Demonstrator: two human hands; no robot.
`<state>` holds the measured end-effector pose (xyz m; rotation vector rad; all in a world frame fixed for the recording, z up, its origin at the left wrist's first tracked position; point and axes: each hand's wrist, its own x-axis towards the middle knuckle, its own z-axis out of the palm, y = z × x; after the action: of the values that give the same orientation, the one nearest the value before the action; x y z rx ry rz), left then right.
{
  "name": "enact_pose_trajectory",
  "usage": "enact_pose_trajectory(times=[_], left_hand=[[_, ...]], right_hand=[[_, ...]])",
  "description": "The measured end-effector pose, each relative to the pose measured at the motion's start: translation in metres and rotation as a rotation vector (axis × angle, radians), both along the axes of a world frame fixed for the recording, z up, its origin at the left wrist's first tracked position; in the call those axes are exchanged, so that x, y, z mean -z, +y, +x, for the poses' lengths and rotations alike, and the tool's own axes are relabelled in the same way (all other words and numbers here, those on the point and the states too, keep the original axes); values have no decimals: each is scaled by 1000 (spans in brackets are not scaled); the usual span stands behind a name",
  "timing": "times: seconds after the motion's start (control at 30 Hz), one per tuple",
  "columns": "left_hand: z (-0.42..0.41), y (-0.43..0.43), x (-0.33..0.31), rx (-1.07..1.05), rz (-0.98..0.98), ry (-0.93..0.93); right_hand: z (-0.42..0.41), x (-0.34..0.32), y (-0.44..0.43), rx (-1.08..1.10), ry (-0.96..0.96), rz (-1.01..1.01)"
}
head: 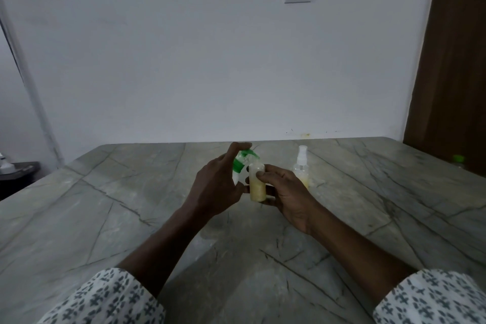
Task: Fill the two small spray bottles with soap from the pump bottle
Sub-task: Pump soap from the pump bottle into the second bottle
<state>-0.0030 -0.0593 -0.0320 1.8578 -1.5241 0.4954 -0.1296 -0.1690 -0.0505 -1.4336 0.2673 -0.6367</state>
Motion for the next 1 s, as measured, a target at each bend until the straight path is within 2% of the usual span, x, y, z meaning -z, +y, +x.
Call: enact_pose_trajectory(times=[0.47, 0.73, 1.0], left_hand=[[-2, 2, -2, -12, -10, 7], [-3, 3, -2, -26, 11, -15], [2, 2, 3, -35, -47, -18]], right_hand=[[1, 2, 0, -13, 64, -29], [-4, -1, -7, -89, 10, 82], [-5, -1, -8, -117, -32, 140]])
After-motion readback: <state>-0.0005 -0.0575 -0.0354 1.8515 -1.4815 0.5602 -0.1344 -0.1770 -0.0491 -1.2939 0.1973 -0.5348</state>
